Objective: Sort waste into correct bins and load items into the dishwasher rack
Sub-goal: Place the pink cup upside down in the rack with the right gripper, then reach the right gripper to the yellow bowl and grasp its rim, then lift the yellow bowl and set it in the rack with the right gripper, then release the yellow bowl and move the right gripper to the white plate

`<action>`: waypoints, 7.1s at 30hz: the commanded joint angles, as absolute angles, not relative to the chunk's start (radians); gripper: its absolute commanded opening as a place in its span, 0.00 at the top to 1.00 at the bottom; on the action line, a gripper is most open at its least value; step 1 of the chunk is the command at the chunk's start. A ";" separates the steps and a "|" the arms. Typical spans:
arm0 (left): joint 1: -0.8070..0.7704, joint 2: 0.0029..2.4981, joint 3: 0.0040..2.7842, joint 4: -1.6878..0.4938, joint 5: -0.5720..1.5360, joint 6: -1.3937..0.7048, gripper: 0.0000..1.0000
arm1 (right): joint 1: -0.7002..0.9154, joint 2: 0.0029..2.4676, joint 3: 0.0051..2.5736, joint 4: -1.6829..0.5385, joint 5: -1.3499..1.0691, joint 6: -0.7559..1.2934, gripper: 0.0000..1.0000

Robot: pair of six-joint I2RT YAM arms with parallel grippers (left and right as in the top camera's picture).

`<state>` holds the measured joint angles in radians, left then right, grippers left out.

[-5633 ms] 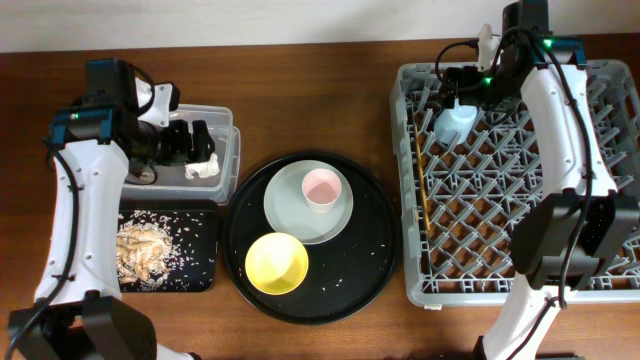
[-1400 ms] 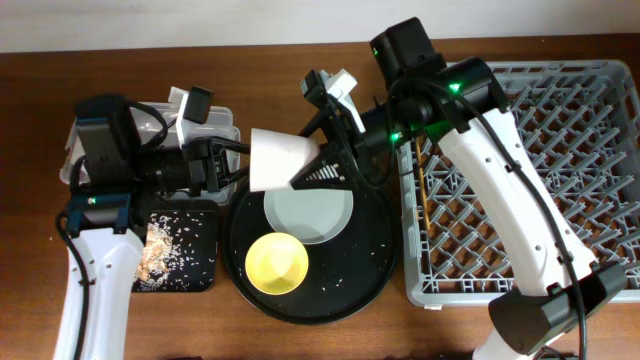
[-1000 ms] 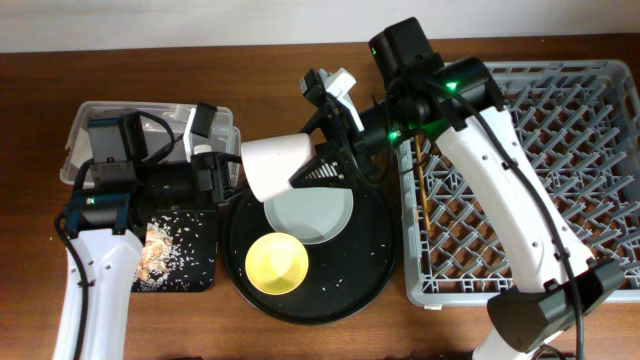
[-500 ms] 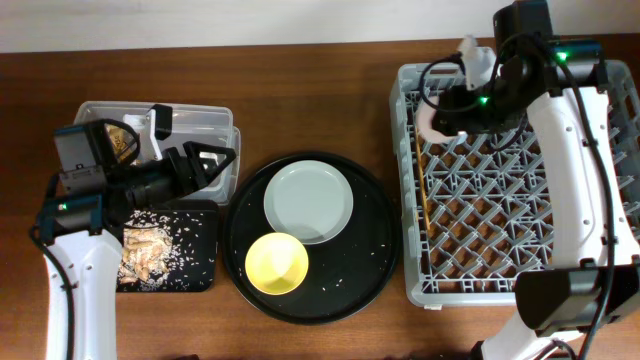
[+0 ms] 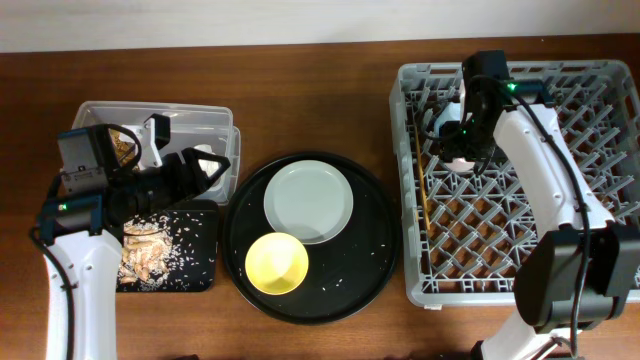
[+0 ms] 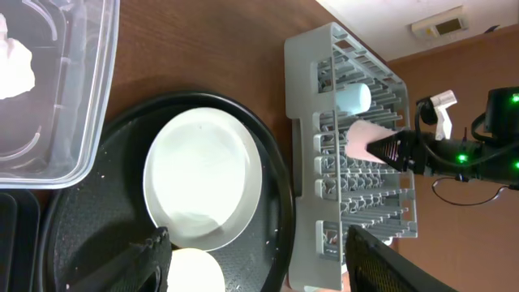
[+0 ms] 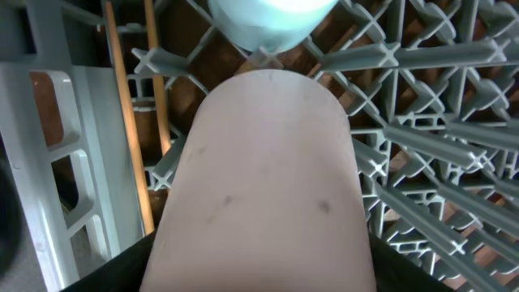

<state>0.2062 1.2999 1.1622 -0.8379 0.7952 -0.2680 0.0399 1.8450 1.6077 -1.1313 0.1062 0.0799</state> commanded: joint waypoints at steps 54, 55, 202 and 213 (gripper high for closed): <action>0.431 1.296 1.162 -0.887 0.462 -0.252 0.01 | 1.054 1.880 1.176 -0.450 -0.235 0.115 0.59; 0.431 1.296 1.162 -0.887 0.462 -0.252 0.01 | 1.054 1.880 1.176 -0.472 -0.235 0.114 0.61; 0.431 1.296 1.162 -0.887 0.462 -0.252 0.01 | 0.289 1.872 2.042 -1.407 -0.431 -0.149 0.67; 0.431 1.296 1.162 -0.887 0.462 -0.252 0.01 | 0.537 1.927 1.922 -1.357 -0.173 0.186 0.38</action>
<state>0.4286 1.3006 1.1610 -0.8871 0.4625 -0.2611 0.5339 1.8980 1.9800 -1.3773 -0.2966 0.0654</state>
